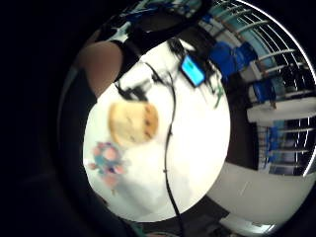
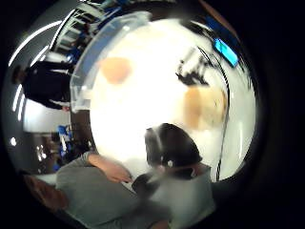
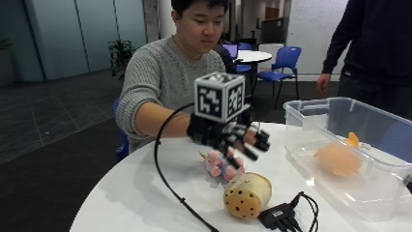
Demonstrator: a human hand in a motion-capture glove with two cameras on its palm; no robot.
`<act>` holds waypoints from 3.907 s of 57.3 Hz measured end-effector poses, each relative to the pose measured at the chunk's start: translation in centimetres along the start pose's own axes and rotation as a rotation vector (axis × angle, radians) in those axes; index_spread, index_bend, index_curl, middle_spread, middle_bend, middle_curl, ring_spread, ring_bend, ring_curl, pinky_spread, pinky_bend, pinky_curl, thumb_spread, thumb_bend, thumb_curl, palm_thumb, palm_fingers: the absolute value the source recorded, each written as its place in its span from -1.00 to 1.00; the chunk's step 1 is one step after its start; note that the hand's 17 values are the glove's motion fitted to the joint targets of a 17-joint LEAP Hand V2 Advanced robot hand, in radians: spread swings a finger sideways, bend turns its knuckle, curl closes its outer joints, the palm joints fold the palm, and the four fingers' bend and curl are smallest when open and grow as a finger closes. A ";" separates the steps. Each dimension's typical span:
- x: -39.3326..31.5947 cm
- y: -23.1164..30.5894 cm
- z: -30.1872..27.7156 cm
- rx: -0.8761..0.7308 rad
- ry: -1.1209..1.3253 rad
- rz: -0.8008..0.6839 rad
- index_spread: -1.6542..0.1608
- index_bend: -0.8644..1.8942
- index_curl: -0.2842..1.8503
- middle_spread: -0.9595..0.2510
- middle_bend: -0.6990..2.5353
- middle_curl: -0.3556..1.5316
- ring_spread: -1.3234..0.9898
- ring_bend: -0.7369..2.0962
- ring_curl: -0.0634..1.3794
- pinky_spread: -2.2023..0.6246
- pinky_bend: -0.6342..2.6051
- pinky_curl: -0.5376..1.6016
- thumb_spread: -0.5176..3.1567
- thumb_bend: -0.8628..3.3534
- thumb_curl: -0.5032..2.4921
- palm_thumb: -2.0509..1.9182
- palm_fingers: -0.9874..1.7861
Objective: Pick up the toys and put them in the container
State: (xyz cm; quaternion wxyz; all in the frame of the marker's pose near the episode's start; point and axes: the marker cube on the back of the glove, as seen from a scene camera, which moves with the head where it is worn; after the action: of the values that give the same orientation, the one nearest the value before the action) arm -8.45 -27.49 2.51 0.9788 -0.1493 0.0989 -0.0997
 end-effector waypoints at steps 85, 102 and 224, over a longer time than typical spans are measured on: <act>-9.1 -7.7 -9.5 0.235 -0.233 -0.219 0.41 -0.25 -0.43 0.03 -0.28 -0.01 -0.25 0.11 -0.17 0.33 0.22 -0.20 -0.06 -0.53 -0.23 0.34 0.06; -18.8 -17.0 -15.0 0.197 -0.149 -0.193 0.41 -0.25 -0.39 0.03 -0.28 0.07 -0.25 0.08 -0.16 0.34 0.23 -0.19 -0.04 -0.56 -0.20 0.32 0.02; -5.0 5.5 -6.2 0.143 -0.020 -0.271 0.42 -0.26 -0.45 0.28 -0.48 -0.28 0.01 -0.27 -0.32 0.55 0.25 -0.25 -0.02 -0.60 -0.42 0.06 -0.36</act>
State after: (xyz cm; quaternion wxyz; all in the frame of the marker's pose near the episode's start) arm -13.78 -22.93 -4.22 0.9654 -0.0922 0.0605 -0.2364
